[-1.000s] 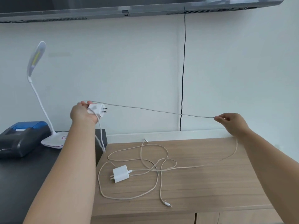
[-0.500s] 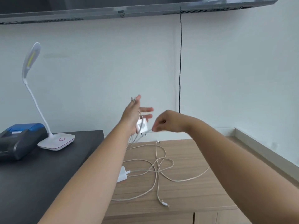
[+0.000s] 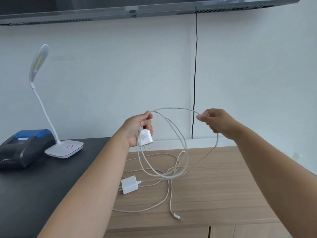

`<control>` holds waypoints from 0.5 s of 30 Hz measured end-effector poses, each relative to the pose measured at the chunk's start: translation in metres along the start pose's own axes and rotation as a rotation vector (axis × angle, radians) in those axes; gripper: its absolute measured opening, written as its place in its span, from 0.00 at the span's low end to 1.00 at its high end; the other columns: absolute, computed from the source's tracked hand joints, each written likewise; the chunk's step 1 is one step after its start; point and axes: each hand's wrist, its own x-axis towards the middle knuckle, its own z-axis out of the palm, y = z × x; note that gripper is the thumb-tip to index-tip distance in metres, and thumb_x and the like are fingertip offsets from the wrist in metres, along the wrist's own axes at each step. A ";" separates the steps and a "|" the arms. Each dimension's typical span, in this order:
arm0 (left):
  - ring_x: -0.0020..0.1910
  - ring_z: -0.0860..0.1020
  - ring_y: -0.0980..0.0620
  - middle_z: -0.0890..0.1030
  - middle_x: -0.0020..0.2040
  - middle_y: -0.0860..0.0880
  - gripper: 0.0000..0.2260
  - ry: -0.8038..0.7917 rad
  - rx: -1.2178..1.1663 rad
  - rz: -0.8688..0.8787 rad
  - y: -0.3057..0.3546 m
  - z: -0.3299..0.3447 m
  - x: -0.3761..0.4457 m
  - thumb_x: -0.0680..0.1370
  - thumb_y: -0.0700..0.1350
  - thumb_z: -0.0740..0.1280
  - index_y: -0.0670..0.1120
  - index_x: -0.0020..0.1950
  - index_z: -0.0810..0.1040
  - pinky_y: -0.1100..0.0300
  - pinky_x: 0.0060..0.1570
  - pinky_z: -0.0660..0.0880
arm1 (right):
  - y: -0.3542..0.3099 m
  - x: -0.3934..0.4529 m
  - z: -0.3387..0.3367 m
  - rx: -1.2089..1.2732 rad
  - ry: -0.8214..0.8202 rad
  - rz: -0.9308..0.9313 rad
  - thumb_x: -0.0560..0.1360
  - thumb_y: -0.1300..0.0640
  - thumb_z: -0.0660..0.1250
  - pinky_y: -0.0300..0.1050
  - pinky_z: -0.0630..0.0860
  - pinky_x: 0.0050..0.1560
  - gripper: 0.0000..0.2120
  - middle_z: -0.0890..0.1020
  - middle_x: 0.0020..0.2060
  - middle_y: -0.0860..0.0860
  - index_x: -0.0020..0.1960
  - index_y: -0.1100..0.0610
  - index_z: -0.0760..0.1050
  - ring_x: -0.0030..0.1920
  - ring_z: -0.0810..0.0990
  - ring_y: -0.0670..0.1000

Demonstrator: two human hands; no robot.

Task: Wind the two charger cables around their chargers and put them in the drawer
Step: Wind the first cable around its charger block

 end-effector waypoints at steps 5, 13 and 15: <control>0.19 0.71 0.55 0.68 0.19 0.53 0.12 0.281 -0.207 0.215 0.028 -0.036 0.002 0.82 0.47 0.59 0.46 0.40 0.73 0.66 0.28 0.73 | 0.036 -0.012 -0.050 0.130 0.099 0.110 0.73 0.54 0.71 0.36 0.56 0.22 0.10 0.62 0.29 0.49 0.36 0.54 0.73 0.25 0.57 0.47; 0.27 0.71 0.54 0.70 0.27 0.52 0.13 0.624 -0.570 0.542 0.056 -0.070 0.007 0.82 0.35 0.51 0.46 0.39 0.65 0.61 0.34 0.71 | 0.059 -0.027 -0.072 -0.364 0.253 0.107 0.73 0.48 0.71 0.42 0.61 0.31 0.10 0.68 0.27 0.50 0.40 0.54 0.81 0.29 0.64 0.50; 0.26 0.71 0.53 0.70 0.22 0.52 0.10 0.633 -0.590 0.569 0.053 -0.059 0.009 0.83 0.40 0.54 0.47 0.42 0.66 0.61 0.35 0.71 | 0.051 -0.028 -0.058 -0.589 0.147 0.084 0.73 0.48 0.71 0.43 0.68 0.34 0.08 0.77 0.30 0.48 0.41 0.51 0.83 0.33 0.73 0.50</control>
